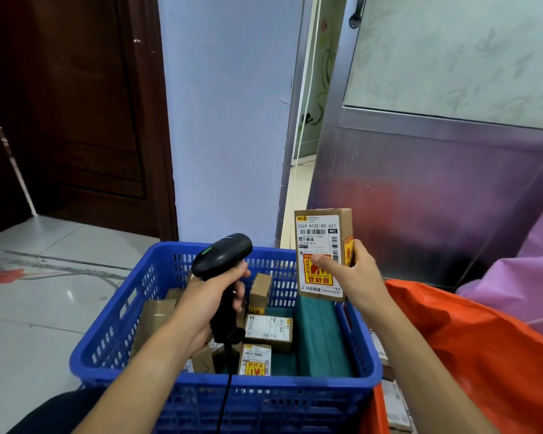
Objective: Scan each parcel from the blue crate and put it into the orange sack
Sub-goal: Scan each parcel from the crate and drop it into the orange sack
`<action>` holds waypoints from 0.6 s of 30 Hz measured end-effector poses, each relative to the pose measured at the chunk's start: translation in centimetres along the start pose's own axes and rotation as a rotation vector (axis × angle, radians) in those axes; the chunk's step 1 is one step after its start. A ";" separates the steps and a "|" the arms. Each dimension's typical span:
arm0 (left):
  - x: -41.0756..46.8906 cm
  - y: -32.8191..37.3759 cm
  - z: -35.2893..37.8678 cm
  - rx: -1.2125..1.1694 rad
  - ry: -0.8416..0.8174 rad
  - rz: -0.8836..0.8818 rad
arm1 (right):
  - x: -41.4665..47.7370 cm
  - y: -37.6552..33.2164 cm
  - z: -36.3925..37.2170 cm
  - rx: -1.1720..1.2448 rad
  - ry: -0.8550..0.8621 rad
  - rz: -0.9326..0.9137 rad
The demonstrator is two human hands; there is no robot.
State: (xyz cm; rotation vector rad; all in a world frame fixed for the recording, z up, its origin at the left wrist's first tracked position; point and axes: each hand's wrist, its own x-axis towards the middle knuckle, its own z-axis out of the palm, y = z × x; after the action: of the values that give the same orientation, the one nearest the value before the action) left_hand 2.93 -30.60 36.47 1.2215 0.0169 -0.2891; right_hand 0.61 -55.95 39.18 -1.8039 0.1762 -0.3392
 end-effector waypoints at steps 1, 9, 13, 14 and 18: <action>-0.2 0.0 0.2 -0.002 -0.018 -0.004 | 0.1 0.2 0.0 -0.016 0.011 -0.001; -1.0 0.4 0.8 0.011 -0.191 -0.073 | 0.4 1.7 0.0 0.030 0.063 0.102; -0.9 0.4 0.7 0.024 -0.199 -0.101 | 0.6 1.9 -0.1 0.043 0.077 0.122; -0.9 0.4 0.8 0.026 -0.200 -0.103 | 0.6 1.9 -0.2 0.047 0.074 0.126; -1.0 0.2 1.0 0.040 -0.192 -0.101 | 0.6 1.9 -0.2 0.046 0.056 0.134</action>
State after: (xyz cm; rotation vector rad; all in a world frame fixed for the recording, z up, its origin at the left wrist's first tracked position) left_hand 1.90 -31.29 37.21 1.2300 -0.0941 -0.4965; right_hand 1.22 -56.77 37.48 -1.7286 0.3242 -0.2962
